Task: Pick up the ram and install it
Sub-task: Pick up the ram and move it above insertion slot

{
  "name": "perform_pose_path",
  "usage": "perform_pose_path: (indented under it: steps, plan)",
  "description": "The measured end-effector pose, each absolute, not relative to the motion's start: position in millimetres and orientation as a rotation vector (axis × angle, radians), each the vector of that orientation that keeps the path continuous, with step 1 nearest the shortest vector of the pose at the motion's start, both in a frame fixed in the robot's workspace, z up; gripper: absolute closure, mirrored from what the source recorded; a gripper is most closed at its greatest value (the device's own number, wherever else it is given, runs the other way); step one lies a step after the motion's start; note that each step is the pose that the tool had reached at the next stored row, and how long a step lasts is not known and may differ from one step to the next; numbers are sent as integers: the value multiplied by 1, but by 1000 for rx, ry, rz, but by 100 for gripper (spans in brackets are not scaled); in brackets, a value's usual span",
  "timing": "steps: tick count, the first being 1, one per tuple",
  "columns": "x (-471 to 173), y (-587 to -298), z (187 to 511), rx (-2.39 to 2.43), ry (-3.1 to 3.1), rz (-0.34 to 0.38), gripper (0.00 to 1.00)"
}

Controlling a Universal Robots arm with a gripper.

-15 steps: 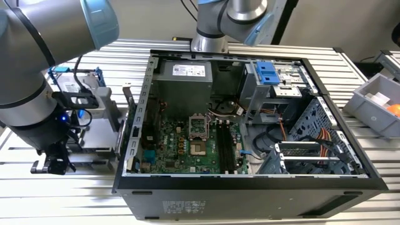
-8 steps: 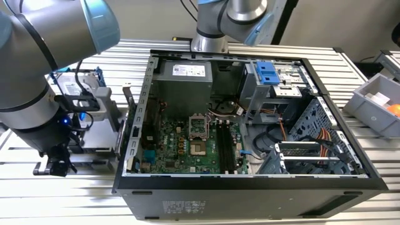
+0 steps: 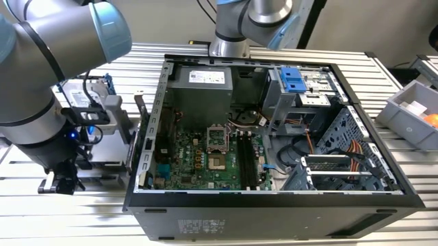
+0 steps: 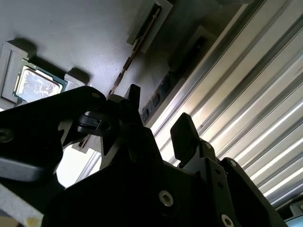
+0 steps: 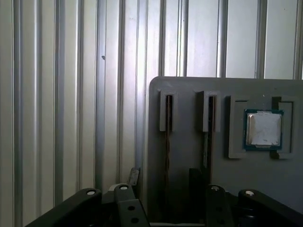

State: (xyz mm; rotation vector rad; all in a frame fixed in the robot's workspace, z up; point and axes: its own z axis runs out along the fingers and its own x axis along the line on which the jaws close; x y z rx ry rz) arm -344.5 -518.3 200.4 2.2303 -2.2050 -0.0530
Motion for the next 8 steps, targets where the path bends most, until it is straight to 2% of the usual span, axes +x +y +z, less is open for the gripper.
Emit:
perform_pose_path:
  steps: [8]
  plan:
    - [-346,-518,194,2230,-2205,-53,0]
